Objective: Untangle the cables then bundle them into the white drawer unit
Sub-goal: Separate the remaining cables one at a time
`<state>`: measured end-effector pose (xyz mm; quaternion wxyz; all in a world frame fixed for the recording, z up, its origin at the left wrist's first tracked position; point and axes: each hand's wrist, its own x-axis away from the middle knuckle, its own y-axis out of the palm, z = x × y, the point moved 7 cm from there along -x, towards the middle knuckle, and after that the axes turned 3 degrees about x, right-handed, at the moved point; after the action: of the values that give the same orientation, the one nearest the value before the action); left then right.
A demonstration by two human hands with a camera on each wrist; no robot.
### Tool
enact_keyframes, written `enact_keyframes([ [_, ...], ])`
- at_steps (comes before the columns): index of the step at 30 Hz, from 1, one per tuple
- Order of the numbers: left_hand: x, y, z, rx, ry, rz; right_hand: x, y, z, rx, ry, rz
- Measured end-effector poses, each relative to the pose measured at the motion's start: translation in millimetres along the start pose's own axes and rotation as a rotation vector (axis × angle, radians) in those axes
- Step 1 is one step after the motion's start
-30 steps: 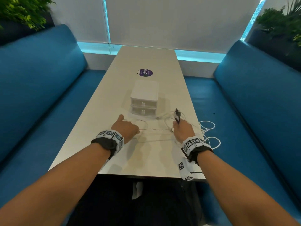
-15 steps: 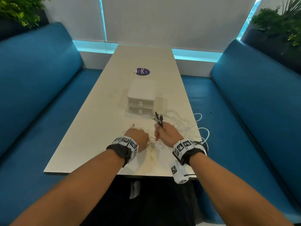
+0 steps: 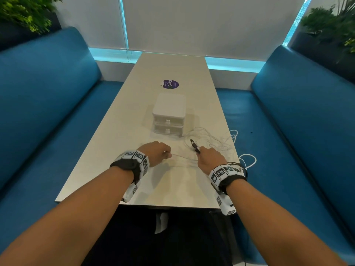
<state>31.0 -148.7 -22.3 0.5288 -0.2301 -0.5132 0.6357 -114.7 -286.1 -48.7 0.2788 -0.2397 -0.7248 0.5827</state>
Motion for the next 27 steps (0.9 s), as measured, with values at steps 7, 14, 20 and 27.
enact_keyframes([
  [7,2,16,12,-0.119,-0.029,0.008,0,2,-5,-0.295,0.051,0.024],
  [14,-7,23,36,-0.129,0.064,0.047,8,9,-42,-0.382,-0.171,-0.022],
  [20,-2,16,20,-0.125,0.013,0.019,7,11,-39,-0.257,-0.186,-0.058],
  [27,1,10,-7,-0.161,-0.044,0.008,3,2,3,-0.013,0.022,0.001],
])
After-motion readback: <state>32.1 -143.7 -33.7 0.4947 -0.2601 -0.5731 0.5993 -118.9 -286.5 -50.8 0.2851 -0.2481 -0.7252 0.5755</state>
